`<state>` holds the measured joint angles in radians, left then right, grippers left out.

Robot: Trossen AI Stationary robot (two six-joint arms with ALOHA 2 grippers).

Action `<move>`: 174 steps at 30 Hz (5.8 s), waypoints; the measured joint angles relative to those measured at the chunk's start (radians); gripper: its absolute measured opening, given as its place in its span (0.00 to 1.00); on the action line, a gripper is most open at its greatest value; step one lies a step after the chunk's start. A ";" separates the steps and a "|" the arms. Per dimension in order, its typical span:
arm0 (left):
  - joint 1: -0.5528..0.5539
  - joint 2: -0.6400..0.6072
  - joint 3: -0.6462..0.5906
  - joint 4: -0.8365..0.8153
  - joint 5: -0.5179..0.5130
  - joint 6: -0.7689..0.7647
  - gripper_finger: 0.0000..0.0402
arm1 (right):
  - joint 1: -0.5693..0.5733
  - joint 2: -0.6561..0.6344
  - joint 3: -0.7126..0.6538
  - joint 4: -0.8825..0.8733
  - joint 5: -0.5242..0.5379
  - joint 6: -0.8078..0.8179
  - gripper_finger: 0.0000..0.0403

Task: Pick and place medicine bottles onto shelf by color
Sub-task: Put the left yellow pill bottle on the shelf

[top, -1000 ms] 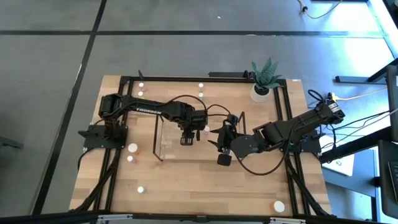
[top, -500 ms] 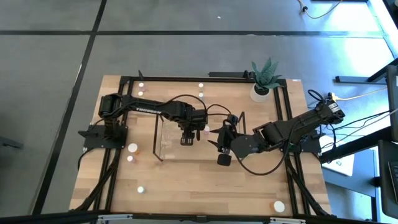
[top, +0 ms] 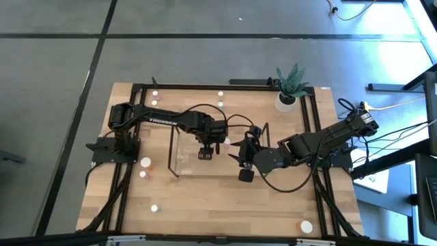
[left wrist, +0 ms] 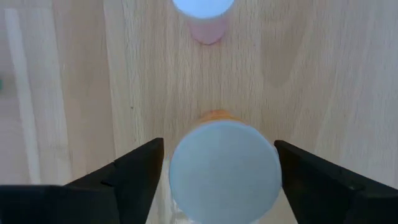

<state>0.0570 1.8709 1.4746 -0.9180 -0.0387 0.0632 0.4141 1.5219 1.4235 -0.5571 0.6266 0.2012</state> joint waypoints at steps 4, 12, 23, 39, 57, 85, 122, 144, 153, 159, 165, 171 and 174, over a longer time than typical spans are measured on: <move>0.000 -0.017 0.000 -0.013 -0.002 -0.002 0.75 | 0.000 0.000 0.000 0.000 0.000 0.000 0.42; 0.000 -0.123 0.000 -0.072 -0.095 -0.009 0.75 | 0.000 0.000 0.000 0.000 0.000 0.000 0.42; -0.068 -0.339 0.000 -0.115 -0.159 -0.036 0.75 | 0.000 0.000 0.000 0.008 0.000 0.000 0.42; -0.393 -0.492 0.001 -0.482 -0.239 -0.401 0.75 | 0.000 0.000 0.000 0.015 0.000 0.000 0.42; -0.752 -0.492 0.001 -0.565 -0.221 -1.030 0.75 | 0.001 0.000 0.000 0.014 -0.027 0.022 0.42; -0.751 -0.549 0.000 -0.653 -0.334 -1.252 0.75 | 0.121 -0.170 0.000 -0.236 -0.202 0.138 0.42; 0.517 -0.740 -0.159 -0.599 -0.253 -0.710 0.75 | 0.121 -0.170 0.000 -0.235 -0.201 0.134 0.42; 0.876 -0.738 -0.515 -0.192 -0.179 -0.616 0.75 | 0.120 -0.169 0.000 -0.234 -0.200 0.135 0.42; 0.921 -0.720 -0.587 -0.072 -0.176 -0.576 0.75 | 0.120 -0.169 0.000 -0.234 -0.200 0.134 0.42; 0.925 -0.655 -0.591 -0.040 -0.180 -0.567 0.75 | 0.120 -0.169 -0.001 -0.234 -0.126 0.131 0.42; 0.925 -0.605 -0.591 -0.049 -0.205 -0.599 0.75 | 0.120 -0.168 -0.005 -0.243 -0.074 0.131 0.42; 0.925 -0.561 -0.591 -0.045 -0.203 -0.630 0.75 | 0.120 -0.168 -0.006 -0.243 -0.071 0.131 0.42; 0.925 -0.538 -0.591 -0.045 -0.203 -0.638 0.75 | 0.120 -0.168 -0.006 -0.243 -0.070 0.129 0.42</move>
<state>0.9817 1.3326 0.8833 -0.9633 -0.2417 -0.5753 0.5343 1.3537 1.4178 -0.8005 0.5564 0.3302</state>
